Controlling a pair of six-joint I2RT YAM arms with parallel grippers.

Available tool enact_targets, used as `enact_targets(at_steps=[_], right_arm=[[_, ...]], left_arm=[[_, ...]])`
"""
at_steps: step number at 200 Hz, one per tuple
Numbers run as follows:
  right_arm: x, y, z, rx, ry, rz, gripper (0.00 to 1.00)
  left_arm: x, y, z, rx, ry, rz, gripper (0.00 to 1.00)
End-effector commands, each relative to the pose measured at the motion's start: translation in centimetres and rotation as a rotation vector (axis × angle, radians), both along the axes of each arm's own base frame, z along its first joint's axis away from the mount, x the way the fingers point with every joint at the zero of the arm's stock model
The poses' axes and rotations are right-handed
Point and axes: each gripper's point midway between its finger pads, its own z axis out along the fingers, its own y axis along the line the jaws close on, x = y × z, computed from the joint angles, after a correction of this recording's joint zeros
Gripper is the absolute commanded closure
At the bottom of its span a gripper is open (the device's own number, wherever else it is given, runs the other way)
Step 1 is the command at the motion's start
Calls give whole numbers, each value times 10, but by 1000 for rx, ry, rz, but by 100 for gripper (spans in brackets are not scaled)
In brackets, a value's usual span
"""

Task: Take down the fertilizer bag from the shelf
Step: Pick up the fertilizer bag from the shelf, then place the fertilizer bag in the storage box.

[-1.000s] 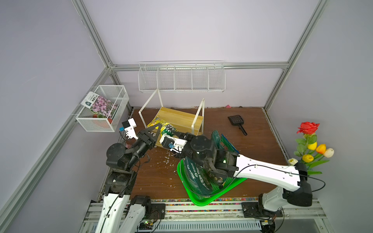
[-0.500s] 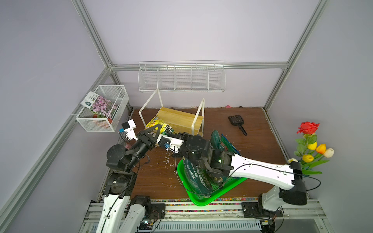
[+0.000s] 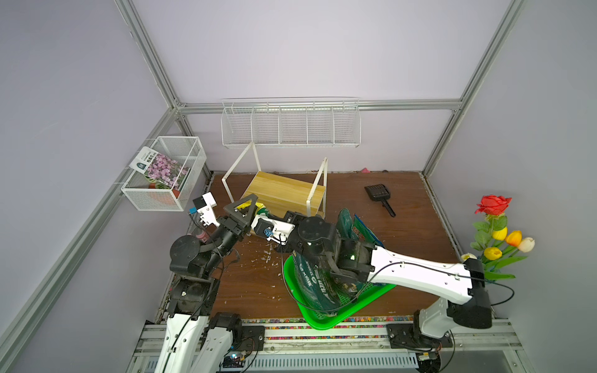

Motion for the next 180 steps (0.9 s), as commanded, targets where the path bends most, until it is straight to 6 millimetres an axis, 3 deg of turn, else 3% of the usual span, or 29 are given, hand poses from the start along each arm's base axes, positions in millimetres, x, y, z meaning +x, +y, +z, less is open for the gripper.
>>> enact_targets(at_steps=[1,38,63,97,126,180], right_arm=[[-10,-23,64,180,-28,15,100],[-15,-52,100,256,-61,-6,100],[-19,-83,127,313,-79,-39,100],[-24,-130,144,356,-61,-95,100],[-24,-166,132,362,14,-167,100],[-31,-214,77,355,264,-269,100]], left_arm=[[-1,5,4,7,-22,38,1],[2,9,2,40,-32,74,0],[5,12,-2,67,-33,100,1],[12,15,-17,123,-26,137,1],[20,14,-32,200,-19,146,0],[33,14,-47,289,-14,167,1]])
